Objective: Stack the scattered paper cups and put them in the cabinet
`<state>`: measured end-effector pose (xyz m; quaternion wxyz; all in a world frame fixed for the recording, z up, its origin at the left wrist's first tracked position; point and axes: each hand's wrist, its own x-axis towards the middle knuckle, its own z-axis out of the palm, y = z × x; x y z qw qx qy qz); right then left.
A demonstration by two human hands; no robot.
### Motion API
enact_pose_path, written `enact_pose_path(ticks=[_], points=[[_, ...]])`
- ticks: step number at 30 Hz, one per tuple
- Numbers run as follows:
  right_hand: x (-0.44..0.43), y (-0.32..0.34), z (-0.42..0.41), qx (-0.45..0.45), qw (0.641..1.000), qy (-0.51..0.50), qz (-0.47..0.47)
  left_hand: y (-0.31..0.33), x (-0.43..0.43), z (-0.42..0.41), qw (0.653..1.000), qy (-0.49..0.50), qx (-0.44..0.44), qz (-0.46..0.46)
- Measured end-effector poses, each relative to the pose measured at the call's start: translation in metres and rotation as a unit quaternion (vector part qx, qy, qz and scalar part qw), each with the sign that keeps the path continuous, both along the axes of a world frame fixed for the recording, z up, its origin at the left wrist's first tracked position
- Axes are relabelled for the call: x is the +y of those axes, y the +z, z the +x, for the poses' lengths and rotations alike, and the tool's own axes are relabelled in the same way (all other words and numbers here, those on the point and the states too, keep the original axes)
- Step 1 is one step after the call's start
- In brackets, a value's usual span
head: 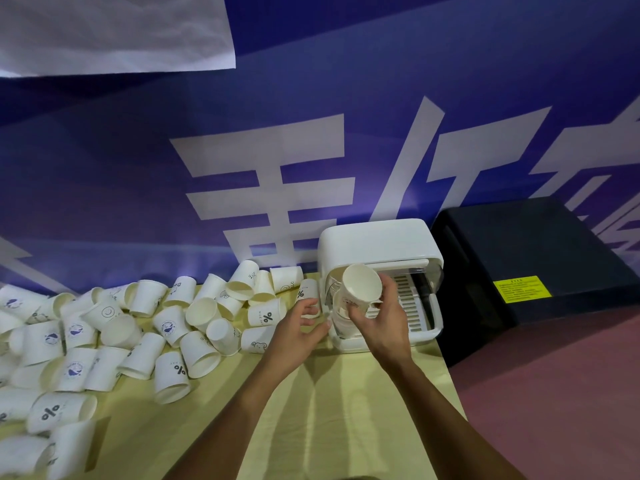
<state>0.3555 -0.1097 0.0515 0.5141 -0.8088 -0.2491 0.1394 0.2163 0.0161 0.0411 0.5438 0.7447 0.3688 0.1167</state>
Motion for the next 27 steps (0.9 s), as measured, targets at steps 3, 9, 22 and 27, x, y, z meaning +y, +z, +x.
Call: enact_pose_path(ticks=[3, 9, 22, 27], points=[[0.002, -0.006, 0.0, -0.017, 0.999, 0.014, -0.024, -0.007, 0.002, 0.001, 1.0, -0.003, 0.021, 0.006], [0.002, -0.031, -0.001, -0.051, 0.996, 0.023, -0.064, -0.019, 0.004, 0.002, 0.999, -0.013, 0.037, -0.001], [0.017, -0.046, 0.006, -0.084, 0.987, 0.026, -0.133, -0.024, 0.01, 0.009, 0.998, -0.025, 0.044, -0.026], [0.017, -0.049, 0.008, -0.093, 0.983, 0.04, -0.153, -0.024, 0.013, 0.011, 0.998, -0.021, 0.04, -0.034]])
